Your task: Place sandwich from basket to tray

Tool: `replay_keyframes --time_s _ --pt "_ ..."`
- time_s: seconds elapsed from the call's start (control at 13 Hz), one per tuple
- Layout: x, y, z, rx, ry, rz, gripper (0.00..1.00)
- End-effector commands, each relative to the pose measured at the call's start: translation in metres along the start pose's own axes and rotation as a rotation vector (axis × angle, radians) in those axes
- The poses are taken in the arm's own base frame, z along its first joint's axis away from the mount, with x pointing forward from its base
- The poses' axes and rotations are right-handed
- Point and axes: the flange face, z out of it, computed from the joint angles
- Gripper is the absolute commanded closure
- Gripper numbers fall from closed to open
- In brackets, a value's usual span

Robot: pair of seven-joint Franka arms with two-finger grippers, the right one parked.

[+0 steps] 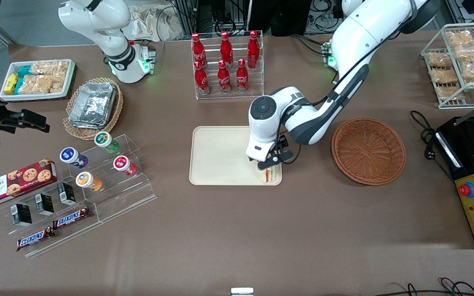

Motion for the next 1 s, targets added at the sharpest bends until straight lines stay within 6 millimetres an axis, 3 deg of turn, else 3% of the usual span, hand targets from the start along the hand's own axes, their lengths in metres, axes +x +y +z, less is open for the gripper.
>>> replay_keyframes --time_s 0.0,0.15,0.31,0.38,0.54,0.77,0.85,0.92 --pt "0.021 -0.031 -0.082 0.008 0.083 -0.057 0.0" --pt "0.057 -0.079 -0.129 0.021 0.035 -0.039 0.0" --pt "0.081 -0.135 -0.191 0.016 -0.054 0.114 0.0" --pt "0.11 -0.18 -0.215 0.012 -0.087 0.148 0.0" --pt "0.139 -0.267 -0.261 -0.047 -0.11 0.265 0.0" --pt "0.17 -0.375 -0.294 -0.085 -0.094 0.432 0.0" --pt "0.178 -0.393 -0.298 -0.092 -0.081 0.478 0.0" --pt "0.184 -0.396 -0.305 -0.085 -0.059 0.511 0.0"
